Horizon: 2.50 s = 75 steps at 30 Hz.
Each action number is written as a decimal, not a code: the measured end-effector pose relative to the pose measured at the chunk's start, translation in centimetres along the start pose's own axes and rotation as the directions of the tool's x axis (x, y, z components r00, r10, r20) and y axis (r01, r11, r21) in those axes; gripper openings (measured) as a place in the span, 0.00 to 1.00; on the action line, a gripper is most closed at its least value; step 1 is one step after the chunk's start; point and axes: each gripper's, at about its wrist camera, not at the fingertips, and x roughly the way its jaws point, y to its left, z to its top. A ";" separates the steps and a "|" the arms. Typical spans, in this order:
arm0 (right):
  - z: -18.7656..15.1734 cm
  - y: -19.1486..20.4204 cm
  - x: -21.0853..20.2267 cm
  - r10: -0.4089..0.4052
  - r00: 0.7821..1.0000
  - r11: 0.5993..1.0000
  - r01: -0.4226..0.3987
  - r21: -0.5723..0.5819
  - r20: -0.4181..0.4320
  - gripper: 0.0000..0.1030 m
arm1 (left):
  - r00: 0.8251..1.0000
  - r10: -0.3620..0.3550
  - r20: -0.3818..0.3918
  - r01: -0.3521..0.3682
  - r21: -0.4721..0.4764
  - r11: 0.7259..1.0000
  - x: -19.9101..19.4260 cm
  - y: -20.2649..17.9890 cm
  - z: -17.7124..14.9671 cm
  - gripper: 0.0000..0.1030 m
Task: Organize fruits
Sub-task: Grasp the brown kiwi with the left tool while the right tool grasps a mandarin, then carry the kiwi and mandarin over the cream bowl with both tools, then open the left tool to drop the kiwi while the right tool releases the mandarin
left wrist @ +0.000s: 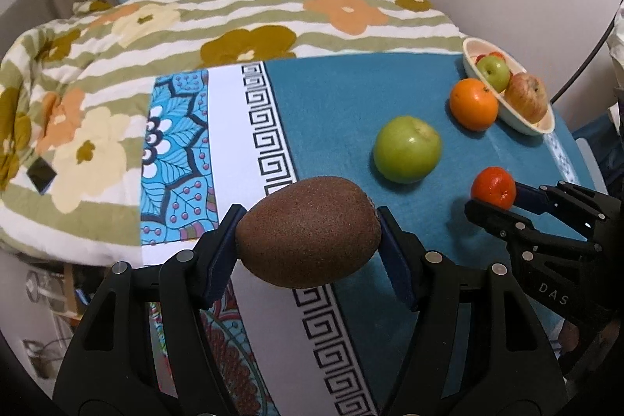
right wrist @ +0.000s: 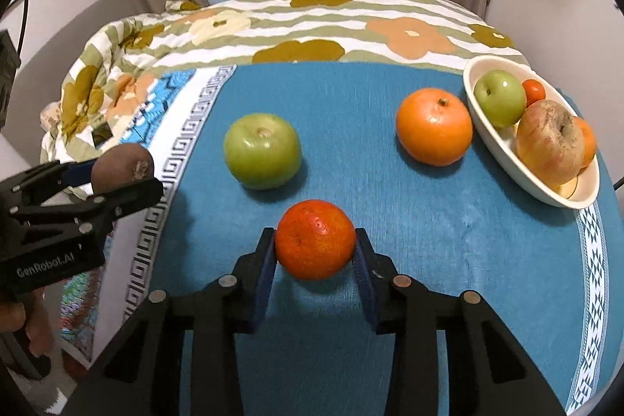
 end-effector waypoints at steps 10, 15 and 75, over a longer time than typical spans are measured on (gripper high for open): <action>1.4 -2.2 -5.5 0.007 0.995 1.000 -0.008 0.016 0.099 0.34 | 0.997 -0.047 0.066 0.044 0.039 0.998 -4.2 -3.9 2.4 0.69; 2.4 -4.9 -7.6 0.015 0.992 1.000 -0.018 0.018 0.125 0.34 | 0.993 -0.073 0.088 0.069 0.051 0.996 -5.0 -6.9 4.1 0.69; 10.9 -33.1 -3.3 0.160 0.982 0.986 -0.163 0.021 0.101 0.34 | 0.998 0.020 0.061 -0.026 0.103 0.994 9.4 -29.3 17.6 1.00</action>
